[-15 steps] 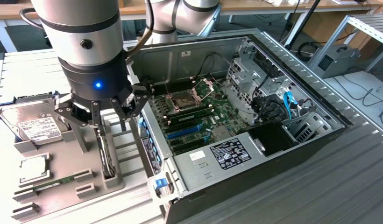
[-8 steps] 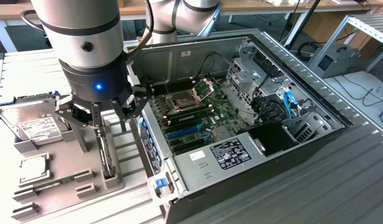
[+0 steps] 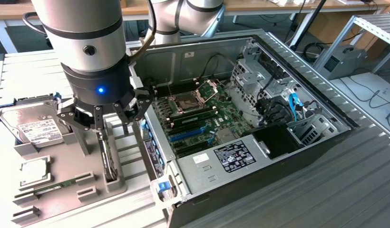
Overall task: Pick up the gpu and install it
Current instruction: 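Pick up the gpu and move the gpu toward the slot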
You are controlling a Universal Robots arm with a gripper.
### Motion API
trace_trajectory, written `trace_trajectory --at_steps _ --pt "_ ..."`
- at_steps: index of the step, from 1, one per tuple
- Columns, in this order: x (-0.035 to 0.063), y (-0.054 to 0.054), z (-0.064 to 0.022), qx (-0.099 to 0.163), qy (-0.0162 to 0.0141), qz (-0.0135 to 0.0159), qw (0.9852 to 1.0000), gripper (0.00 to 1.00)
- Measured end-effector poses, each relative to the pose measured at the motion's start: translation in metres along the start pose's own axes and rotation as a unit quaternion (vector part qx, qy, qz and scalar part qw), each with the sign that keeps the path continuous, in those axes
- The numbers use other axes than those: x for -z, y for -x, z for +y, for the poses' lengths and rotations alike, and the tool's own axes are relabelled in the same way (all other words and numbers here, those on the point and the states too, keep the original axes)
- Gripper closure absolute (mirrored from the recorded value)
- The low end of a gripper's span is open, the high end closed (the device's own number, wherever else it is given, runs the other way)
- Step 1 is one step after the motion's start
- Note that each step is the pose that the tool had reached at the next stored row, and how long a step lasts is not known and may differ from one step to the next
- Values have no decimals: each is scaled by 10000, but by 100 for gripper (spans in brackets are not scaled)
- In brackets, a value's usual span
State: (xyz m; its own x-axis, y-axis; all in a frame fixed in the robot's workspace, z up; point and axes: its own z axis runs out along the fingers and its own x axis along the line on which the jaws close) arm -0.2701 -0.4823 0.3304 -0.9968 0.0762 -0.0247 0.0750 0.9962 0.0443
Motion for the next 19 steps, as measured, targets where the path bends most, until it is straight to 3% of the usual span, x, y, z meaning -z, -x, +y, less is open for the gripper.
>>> trace_trajectory --at_steps 19 --pt "-61 -14 -4 0 0 0 10000 58"
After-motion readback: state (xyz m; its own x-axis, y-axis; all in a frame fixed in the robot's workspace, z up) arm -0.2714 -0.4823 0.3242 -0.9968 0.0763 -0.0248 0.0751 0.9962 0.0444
